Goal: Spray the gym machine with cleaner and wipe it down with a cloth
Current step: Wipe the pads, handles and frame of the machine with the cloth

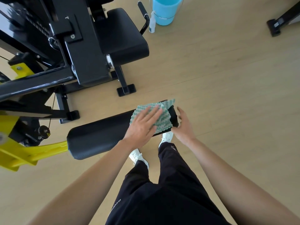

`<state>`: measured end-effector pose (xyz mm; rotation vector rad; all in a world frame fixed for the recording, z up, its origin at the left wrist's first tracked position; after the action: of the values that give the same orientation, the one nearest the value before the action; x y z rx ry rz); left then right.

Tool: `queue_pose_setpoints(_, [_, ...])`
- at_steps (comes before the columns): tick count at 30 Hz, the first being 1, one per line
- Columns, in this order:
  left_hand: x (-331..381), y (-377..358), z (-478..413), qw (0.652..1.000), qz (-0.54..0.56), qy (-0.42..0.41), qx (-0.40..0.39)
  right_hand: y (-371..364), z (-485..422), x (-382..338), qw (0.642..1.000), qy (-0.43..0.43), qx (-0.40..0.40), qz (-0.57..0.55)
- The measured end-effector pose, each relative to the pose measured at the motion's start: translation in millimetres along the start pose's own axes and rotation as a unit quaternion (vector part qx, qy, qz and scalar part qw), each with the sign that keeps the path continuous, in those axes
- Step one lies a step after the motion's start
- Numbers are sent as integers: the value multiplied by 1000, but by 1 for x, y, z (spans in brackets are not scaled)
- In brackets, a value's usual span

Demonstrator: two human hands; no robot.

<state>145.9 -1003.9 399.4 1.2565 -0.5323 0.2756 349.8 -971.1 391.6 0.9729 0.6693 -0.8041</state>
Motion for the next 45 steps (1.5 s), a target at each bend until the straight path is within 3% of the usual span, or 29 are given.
queue_pose_setpoints(2, [-20, 13, 18, 991, 27, 100, 88, 1, 6, -11, 992, 47, 100, 54])
queue_pose_setpoints(5, [-47, 15, 43, 957, 5, 251, 145, -17, 13, -45, 940, 241, 202, 130])
queue_pose_setpoints(6, [-53, 12, 49, 948, -9, 284, 142, -31, 11, -55, 923, 301, 183, 153])
queue_pose_setpoints(8, [-60, 4, 55, 944, -39, 309, 111, -66, 5, -69, 903, 365, 50, 220])
queue_pose_setpoints(10, [-64, 0, 56, 947, -65, 302, 82, -97, 0, -66, 873, 348, -94, 330])
queue_pose_setpoints(12, [-68, 2, 52, 949, -70, 302, 65, -106, -9, -54, 842, 303, -150, 421])
queue_pose_setpoints(17, [-71, 8, 46, 947, -82, 307, 42, -71, -26, -41, 866, 176, -89, 459])
queue_pose_setpoints(22, [-70, 12, 47, 950, -93, 295, 27, -37, -26, -12, 903, 94, -41, 417])
queue_pose_setpoints(27, [-71, 13, 47, 954, -84, 286, 23, -50, 3, 1, 899, 141, -36, 413])
queue_pose_setpoints(34, [-75, 17, 45, 959, -71, 274, 2, -94, 24, -8, 842, 313, -98, 429])
queue_pose_setpoints(36, [-77, 20, 44, 961, -72, 266, -8, -77, 7, -8, 837, 302, -109, 442])
queue_pose_setpoints(41, [-77, 23, 45, 965, -70, 251, -21, -30, -37, -11, 860, 169, -125, 464])
queue_pose_setpoints(45, [-71, 18, 52, 966, -66, 249, 6, -40, -31, -13, 871, 145, -102, 458])
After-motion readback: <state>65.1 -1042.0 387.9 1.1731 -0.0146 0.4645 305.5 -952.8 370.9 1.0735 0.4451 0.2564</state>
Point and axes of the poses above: each hand's wrist, its own z-axis away from the middle knuckle, its own y-axis out of the back of the hand, x = y × z, the point moved 3 cm from there along -z, towards the middle knuckle, and after that the axes turned 9 degrees about y, right-handed, at the moved point
